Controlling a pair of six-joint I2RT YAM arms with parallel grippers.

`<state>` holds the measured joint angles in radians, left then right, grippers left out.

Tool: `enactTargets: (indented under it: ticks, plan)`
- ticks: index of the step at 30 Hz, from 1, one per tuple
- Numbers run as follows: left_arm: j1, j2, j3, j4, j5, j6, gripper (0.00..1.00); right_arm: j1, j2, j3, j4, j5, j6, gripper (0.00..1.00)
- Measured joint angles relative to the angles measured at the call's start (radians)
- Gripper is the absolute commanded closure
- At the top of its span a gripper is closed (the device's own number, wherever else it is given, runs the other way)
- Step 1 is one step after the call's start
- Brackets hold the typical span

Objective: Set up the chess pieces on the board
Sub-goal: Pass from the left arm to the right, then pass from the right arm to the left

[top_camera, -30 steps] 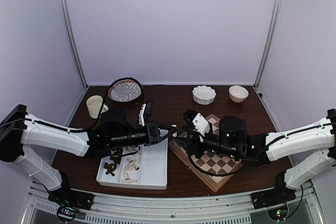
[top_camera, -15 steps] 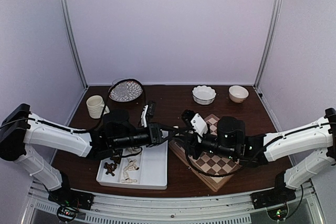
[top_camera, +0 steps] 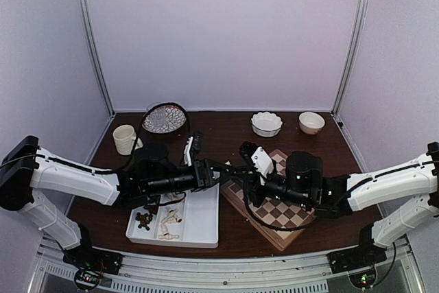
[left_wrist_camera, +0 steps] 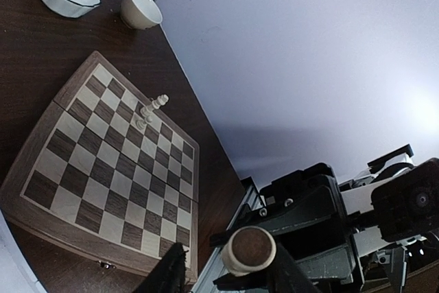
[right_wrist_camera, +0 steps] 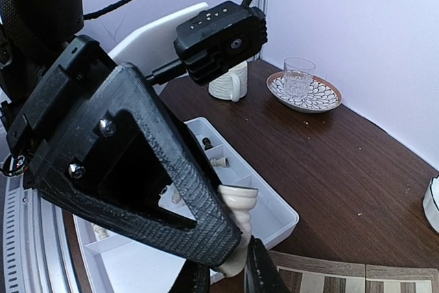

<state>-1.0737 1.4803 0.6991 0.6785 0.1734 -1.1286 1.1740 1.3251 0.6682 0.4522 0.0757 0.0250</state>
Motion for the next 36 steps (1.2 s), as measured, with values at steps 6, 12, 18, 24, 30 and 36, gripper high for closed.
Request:
enactTargets:
  ticks: [6, 12, 18, 24, 30, 36]
  plan:
    - [0.019, -0.057, 0.001, -0.087, 0.030, 0.016, 0.39, 0.000, -0.018, 0.000, -0.048, 0.000, -0.003, 1.00]
    - [0.147, -0.190, 0.041, -0.284, 0.132, 0.067, 0.31, 0.000, -0.043, 0.008, -0.119, -0.015, -0.050, 1.00]
    - [0.247, -0.244, 0.178, -0.537, 0.264, 0.201, 0.29, 0.000, -0.055, 0.042, -0.205, -0.045, -0.115, 0.95]
    - [0.250, -0.178, 0.269, -0.682, 0.405, 0.309, 0.32, 0.000, -0.054, 0.068, -0.282, -0.076, -0.183, 0.97]
    - [0.250, -0.040, 0.277, -0.706, 0.521, 0.359, 0.36, 0.000, -0.038, 0.068, -0.305, -0.068, -0.223, 0.98]
    - [0.248, 0.031, 0.256, -0.642, 0.592, 0.356, 0.39, 0.000, -0.017, 0.069, -0.311, -0.056, -0.247, 0.98]
